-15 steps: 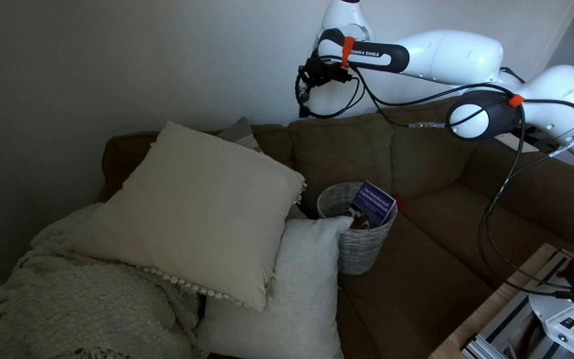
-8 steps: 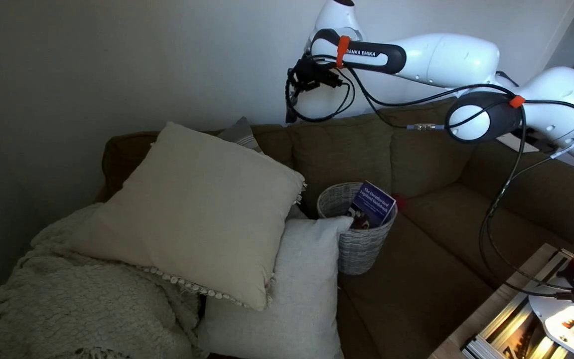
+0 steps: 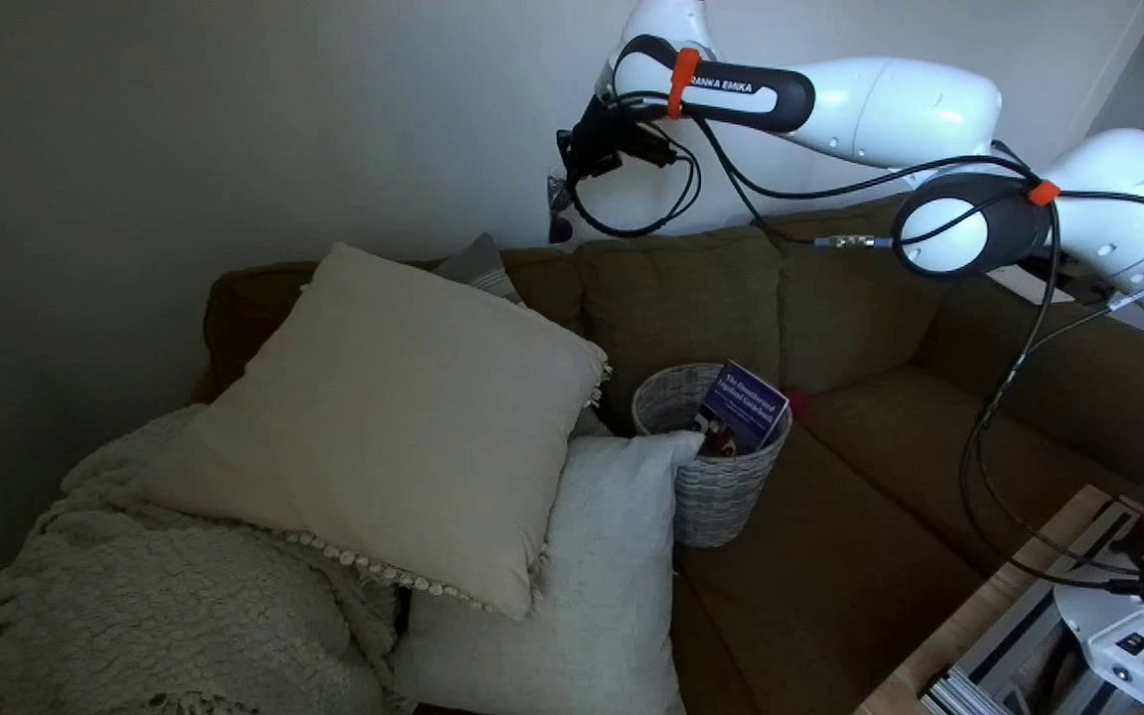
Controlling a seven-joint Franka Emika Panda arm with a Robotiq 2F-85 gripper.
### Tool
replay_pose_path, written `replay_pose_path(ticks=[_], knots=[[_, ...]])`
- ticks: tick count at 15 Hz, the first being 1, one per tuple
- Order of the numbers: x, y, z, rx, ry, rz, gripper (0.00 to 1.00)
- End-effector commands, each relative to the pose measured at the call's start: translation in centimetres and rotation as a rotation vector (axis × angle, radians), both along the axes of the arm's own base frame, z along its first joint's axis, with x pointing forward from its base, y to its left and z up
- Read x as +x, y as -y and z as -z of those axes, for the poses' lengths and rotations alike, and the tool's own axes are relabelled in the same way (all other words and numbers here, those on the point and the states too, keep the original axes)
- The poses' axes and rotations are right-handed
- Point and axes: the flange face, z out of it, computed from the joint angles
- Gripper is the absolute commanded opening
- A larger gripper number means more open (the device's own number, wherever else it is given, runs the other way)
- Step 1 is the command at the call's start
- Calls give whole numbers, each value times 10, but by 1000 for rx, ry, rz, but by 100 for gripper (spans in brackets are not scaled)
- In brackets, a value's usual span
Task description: Pick up the sun glasses in a plastic and put them in the basket
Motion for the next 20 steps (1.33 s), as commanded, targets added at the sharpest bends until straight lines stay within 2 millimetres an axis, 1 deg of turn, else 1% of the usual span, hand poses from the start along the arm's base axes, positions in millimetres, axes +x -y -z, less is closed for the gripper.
replay_pose_path(ticks=[1,4,7,8,9,10,13,14,18,20], knots=[[-21,-26,-36,18,-61,-198,0],[-42,-44,-48,40,-174,-316,0],[-61,-52,-54,101,-288,-413,0],[-53,-52,-57,168,-265,-254,0],[-63,-48,-56,13,-326,-223,0],[-64,-45,-56,2,-346,-186,0],[-78,-28,-46,-39,-511,-145,0],[-70,-38,-48,-3,-430,-190,0],[-71,-38,-48,-5,-434,-188,0],[-83,-61,-33,-100,-481,-251,0]])
